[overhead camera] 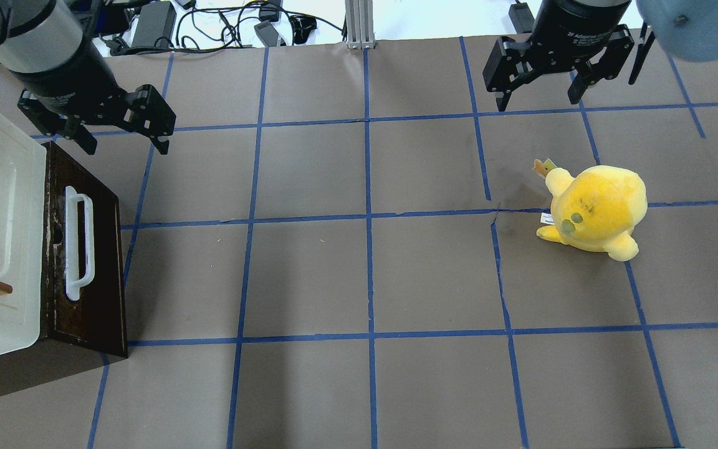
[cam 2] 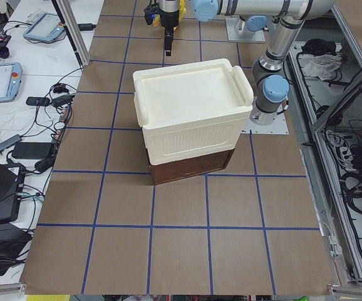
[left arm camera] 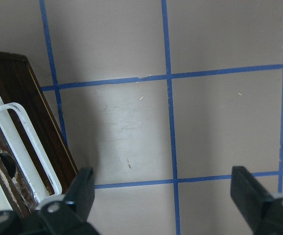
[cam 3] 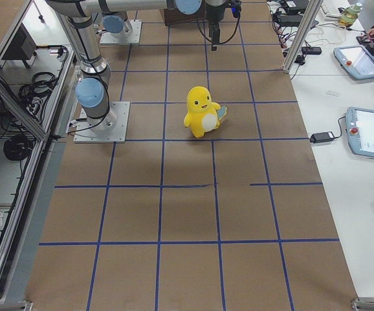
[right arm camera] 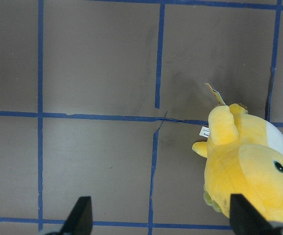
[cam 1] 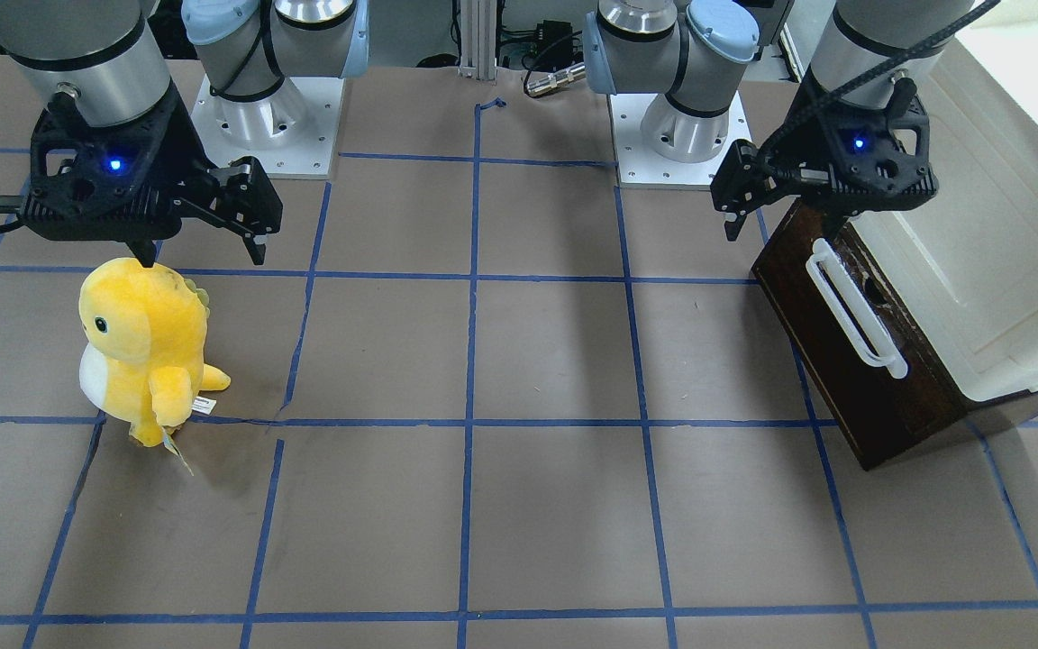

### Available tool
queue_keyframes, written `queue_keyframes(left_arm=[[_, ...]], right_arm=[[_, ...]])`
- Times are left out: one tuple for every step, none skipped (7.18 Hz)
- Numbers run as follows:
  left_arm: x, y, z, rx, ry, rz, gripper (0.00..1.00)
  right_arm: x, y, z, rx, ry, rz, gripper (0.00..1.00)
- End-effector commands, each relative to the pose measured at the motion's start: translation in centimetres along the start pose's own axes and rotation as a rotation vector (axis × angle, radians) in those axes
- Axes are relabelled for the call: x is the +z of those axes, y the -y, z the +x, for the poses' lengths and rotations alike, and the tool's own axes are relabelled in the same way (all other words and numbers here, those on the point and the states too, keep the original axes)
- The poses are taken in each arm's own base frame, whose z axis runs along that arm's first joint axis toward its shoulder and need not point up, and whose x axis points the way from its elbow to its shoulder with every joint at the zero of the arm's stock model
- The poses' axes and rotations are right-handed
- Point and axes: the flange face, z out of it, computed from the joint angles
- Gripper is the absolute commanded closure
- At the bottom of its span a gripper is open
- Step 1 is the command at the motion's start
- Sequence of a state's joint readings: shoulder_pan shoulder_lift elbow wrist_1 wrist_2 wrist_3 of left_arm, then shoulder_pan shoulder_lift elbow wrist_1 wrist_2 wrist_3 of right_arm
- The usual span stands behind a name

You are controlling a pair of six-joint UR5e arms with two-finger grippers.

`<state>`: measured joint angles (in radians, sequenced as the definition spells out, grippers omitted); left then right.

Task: Pull drawer sideways
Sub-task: 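Move the left gripper down to the white drawer handle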

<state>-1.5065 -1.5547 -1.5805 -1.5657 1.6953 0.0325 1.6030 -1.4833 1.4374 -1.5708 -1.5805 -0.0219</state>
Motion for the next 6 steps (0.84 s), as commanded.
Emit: queue_keyframes(left_arm=[[4.4, 1.2, -0.4, -0.068, 0.126, -0.038, 0.00], [6.5, 2.0, -0.2, -0.093, 0.126, -0.058, 0.00], [9.1, 2.6, 0.0, -0.171, 0.134, -0.101, 0.00], [12.2, 3.6, -0.1, -0.282, 0.197, -0.106, 0.00], [15.1, 4.4, -0.4, -0.303, 0.295, -0.138, 0.00], [17.0, 5.2, -1.2, -0.295, 0.438, -0.146, 0.00]], right_arm=[[0.0, 0.0, 0.0, 0.000, 0.000, 0.000, 0.00], [0.0, 0.0, 0.0, 0.000, 0.000, 0.000, 0.00], [0.0, 0.0, 0.0, 0.000, -0.001, 0.000, 0.00], [0.0, 0.0, 0.0, 0.000, 0.000, 0.000, 0.00], [0.0, 0.0, 0.0, 0.000, 0.000, 0.000, 0.00], [0.0, 0.0, 0.0, 0.000, -0.001, 0.000, 0.00]])
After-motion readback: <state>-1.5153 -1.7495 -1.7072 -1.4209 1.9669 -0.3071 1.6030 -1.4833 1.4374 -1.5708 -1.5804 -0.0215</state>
